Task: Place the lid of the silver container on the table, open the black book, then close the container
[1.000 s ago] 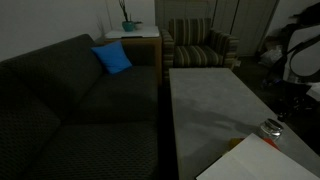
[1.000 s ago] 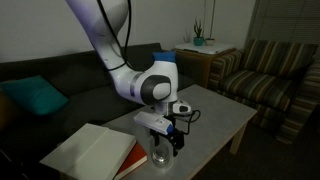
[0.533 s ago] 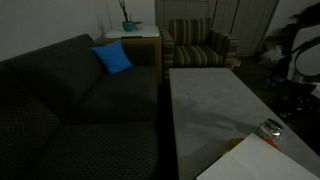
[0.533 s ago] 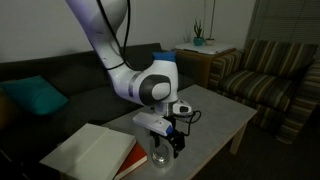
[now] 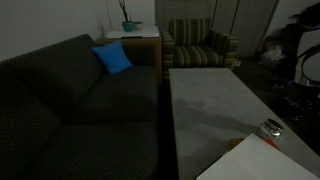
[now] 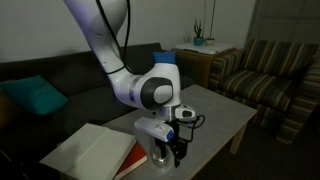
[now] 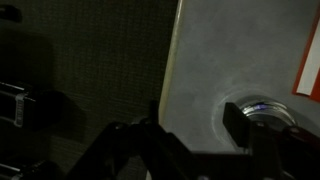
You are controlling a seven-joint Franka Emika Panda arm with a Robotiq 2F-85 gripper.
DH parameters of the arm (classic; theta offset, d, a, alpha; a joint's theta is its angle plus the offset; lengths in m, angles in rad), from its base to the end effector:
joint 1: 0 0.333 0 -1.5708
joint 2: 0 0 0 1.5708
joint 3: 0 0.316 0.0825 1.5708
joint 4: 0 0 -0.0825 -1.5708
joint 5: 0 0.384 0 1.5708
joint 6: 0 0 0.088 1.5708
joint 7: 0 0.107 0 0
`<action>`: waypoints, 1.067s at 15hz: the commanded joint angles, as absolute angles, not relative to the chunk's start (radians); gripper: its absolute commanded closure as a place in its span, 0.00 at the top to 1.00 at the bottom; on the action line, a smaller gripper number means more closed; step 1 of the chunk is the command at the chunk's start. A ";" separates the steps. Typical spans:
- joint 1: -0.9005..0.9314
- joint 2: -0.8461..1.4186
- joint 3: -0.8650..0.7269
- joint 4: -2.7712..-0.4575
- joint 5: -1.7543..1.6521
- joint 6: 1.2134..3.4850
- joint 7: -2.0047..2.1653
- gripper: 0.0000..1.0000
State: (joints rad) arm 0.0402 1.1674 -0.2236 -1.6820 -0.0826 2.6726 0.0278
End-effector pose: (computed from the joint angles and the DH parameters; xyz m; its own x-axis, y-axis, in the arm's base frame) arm 0.5795 -0.1099 -0.0702 0.9842 -0.0372 -0.1728 0.0040 -0.9727 0.2321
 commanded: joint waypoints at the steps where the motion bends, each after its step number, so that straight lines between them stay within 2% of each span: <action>1: 0.049 1.180 -0.244 -1.688 -0.112 2.694 0.065 0.38; 5: -0.008 1.199 -0.201 -1.660 -0.081 2.685 0.048 0.08; 7: -0.034 1.210 -0.181 -1.646 -0.070 2.678 0.039 0.00; 16: -0.174 1.280 -0.075 -1.552 -0.038 2.701 -0.026 0.00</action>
